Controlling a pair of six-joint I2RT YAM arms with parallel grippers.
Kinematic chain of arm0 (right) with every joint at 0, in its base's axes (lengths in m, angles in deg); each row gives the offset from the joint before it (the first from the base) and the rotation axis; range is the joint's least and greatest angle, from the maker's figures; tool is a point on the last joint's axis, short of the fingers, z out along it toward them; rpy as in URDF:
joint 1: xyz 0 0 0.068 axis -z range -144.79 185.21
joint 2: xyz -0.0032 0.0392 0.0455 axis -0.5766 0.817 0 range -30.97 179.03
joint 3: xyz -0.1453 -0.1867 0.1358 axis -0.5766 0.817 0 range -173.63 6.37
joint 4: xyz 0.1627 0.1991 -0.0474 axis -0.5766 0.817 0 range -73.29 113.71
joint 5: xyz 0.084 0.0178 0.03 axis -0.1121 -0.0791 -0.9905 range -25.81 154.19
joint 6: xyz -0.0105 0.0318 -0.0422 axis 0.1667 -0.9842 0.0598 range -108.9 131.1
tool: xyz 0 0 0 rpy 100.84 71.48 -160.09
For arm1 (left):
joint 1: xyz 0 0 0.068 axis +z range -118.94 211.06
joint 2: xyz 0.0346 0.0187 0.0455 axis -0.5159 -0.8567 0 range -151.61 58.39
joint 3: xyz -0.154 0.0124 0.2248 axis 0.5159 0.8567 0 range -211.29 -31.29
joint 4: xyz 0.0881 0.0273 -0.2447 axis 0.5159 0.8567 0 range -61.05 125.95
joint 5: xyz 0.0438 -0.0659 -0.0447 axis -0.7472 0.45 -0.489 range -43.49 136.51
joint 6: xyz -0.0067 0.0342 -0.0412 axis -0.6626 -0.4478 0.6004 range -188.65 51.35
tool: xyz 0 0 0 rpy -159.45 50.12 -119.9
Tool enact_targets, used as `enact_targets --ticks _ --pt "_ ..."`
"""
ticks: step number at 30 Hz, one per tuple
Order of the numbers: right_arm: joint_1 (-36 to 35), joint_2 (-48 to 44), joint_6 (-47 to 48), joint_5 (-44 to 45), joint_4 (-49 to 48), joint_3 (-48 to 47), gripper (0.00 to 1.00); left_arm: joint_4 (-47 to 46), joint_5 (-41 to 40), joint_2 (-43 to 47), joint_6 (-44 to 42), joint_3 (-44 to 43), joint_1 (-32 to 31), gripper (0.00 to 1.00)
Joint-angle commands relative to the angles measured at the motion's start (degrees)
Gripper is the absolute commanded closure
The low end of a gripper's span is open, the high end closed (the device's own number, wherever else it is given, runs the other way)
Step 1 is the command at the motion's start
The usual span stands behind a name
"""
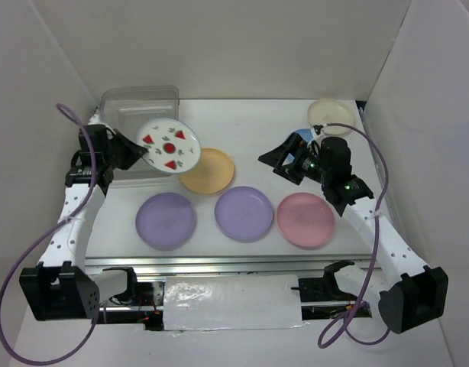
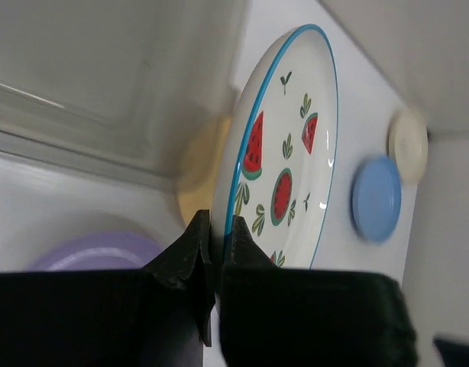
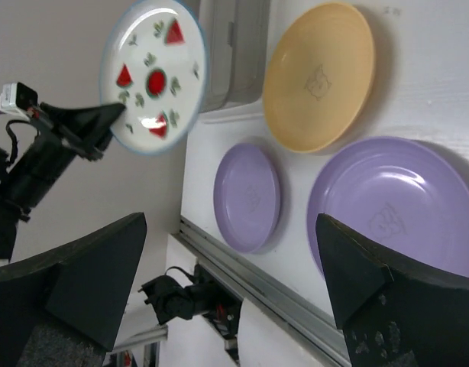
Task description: Place the plates into the plastic bin on the countertop
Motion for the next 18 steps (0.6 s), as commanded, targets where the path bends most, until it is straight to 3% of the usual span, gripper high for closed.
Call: enact_targets --ticks 1,6,9,13,18 --pt "0.3 -3.7 0.1 -0.5 -2.3 3.3 0.0 -12.1 0.2 -2.3 10.6 -3.6 8.8 1.0" --pt "-0.6 -4.6 1.1 -4.2 -6.0 7.6 0.0 -28.1 0.7 -10.9 19.1 -0.4 14.0 1.0" --pt "-0.8 -4.7 0.7 -7.8 -9.3 10.4 0.0 -38.4 0.8 -17.4 19.9 -1.5 15.0 1.0" --pt "-1.4 -5.5 1.2 -10.4 -10.5 12.5 0.0 -36.9 2.8 -31.6 18.1 -12.2 14.8 1.0" --pt "-1.3 -7.2 3.4 -12.3 -9.3 12.1 0.0 -35.9 0.2 -39.4 16.9 -20.2 14.0 1.0"
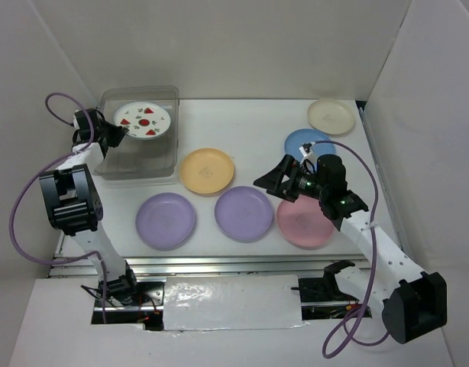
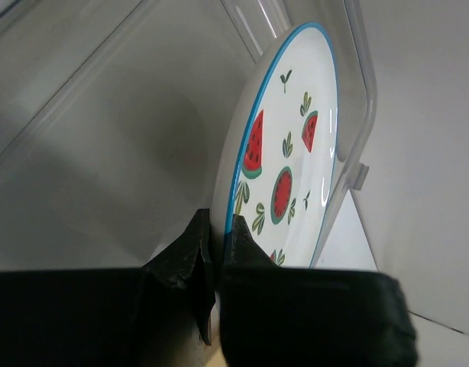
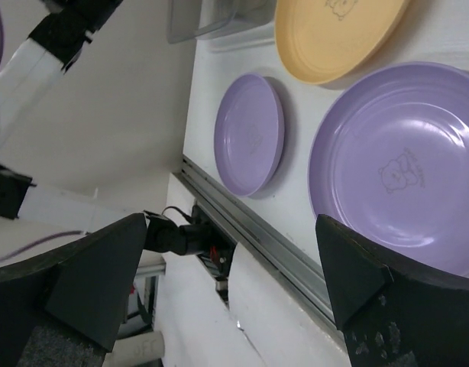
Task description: Place the plates into the plastic bin on the countertop
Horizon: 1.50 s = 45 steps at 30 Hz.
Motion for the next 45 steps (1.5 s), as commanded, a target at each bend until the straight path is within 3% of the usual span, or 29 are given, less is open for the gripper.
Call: enact_targets --ticks 1,5,7,8,12,16,20,22,23,26,32,38,40,42,43,45 --pt "-0.5 -3.2 3.0 -3.1 -3.5 -0.7 0.0 -10.0 1.4 -1.6 1.1 -7.0 -0.6 1.0" --pt "-0.5 -5.0 3.5 -3.8 -4.1 0.6 0.0 -5.4 0.3 -6.0 -0.4 -13.9 -1.7 1.0" --pt "-0.6 -5.4 3.3 -4.2 -4.6 1.3 0.0 -2.6 -0.3 -9.0 -1.2 -17.5 -2.6 0.91" --pt "-0.6 -5.5 3.2 -4.4 -4.9 1.6 0.0 -1.2 -0.9 -9.5 -1.0 -17.8 -2.9 0.8" --pt "-0.9 -6.0 3.0 -4.4 -4.9 2.4 0.0 1.7 -4.1 -10.0 1.1 -16.0 -2.7 0.68" --pt "-1.2 -5.8 3.1 -3.9 -4.9 1.9 0.0 7.5 -4.2 -11.8 0.0 -21.2 -2.9 0.62" --pt "-1.9 -5.7 3.4 -2.9 -4.6 1.2 0.0 11.6 -3.7 -12.1 -0.1 -24.2 -2.9 0.38" --pt "-2.3 -5.6 3.5 -1.8 -4.4 1.1 0.0 14.1 -4.4 -10.9 -1.0 -26.0 -3.0 0.32" --pt "-2.4 -5.5 3.6 -1.5 -4.0 1.1 0.0 15.8 -4.9 -10.6 -1.5 -26.9 -2.9 0.21" --pt "-2.3 -4.9 3.6 -1.1 -3.7 0.8 0.0 22.4 -6.0 -10.1 -1.9 -31.0 -2.4 0.08" --pt "-2.5 -4.1 4.4 0.7 -3.0 0.6 0.0 24.2 -2.5 -7.1 -0.4 -29.3 -0.1 0.05" --pt "-3.1 6.2 11.4 8.3 4.4 -6.1 0.0 31.6 -5.0 9.9 -8.2 -23.8 -3.7 0.01" --pt "-3.4 11.2 12.0 9.6 3.3 -8.2 0.0 35.3 -4.4 14.7 -10.8 -17.8 -6.3 0.01" --pt "-3.2 17.2 12.5 13.1 2.8 -13.7 0.0 34.9 -2.2 27.3 -11.3 -7.8 -8.9 0.01" --pt "-3.2 19.9 12.5 13.4 3.2 -13.7 0.0 34.8 -2.0 27.4 -11.3 -4.1 -9.4 0.01" --pt "-3.3 28.4 13.2 14.2 5.5 -20.8 0.0 34.0 -2.3 37.0 -12.7 4.7 -9.8 0.01"
